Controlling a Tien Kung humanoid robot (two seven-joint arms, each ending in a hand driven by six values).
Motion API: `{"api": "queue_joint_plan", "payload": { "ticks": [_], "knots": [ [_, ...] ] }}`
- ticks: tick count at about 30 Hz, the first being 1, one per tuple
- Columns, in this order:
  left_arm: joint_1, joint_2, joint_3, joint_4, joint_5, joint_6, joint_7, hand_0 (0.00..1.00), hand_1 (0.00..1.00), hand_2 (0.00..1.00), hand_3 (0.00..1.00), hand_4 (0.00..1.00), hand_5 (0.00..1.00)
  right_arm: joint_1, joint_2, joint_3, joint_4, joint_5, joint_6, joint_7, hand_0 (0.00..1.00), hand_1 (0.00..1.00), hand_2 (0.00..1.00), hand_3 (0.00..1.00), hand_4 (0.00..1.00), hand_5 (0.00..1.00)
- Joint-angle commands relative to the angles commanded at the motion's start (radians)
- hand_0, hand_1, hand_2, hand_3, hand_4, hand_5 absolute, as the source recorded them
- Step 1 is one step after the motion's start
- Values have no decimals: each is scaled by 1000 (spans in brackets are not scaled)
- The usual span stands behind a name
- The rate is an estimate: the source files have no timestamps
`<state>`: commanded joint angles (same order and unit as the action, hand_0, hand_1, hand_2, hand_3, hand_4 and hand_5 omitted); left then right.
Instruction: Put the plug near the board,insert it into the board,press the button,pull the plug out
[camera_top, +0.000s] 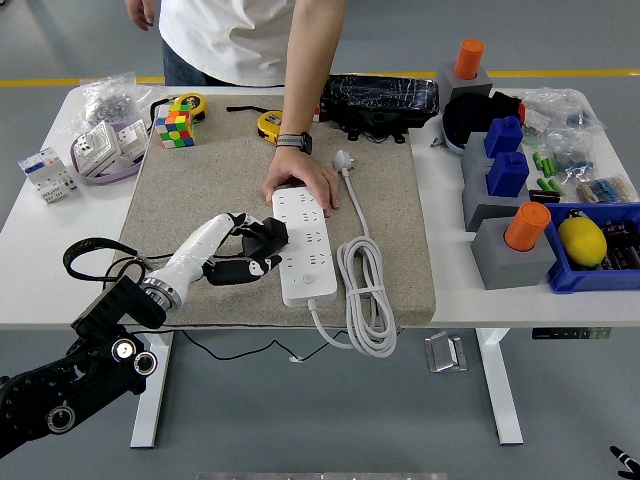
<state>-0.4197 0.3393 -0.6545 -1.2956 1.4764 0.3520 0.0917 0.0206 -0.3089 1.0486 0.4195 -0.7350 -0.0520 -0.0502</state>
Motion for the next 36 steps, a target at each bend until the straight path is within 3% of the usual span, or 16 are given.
{"api": "queue_joint_plan", "payload": {
  "ticks": [23,36],
  "knots": [
    [-88,-46,84,14,-16,-24,6,741,730,725,636,791,361,0,-1,-1,3,3,2,0,622,670,641,574,984,586],
    [-136,-73,111,25,-26,-17,-10,734,724,723,634,788,359,1,0,0,7,4,0,4,623,670,641,574,984,587]
  ]
}}
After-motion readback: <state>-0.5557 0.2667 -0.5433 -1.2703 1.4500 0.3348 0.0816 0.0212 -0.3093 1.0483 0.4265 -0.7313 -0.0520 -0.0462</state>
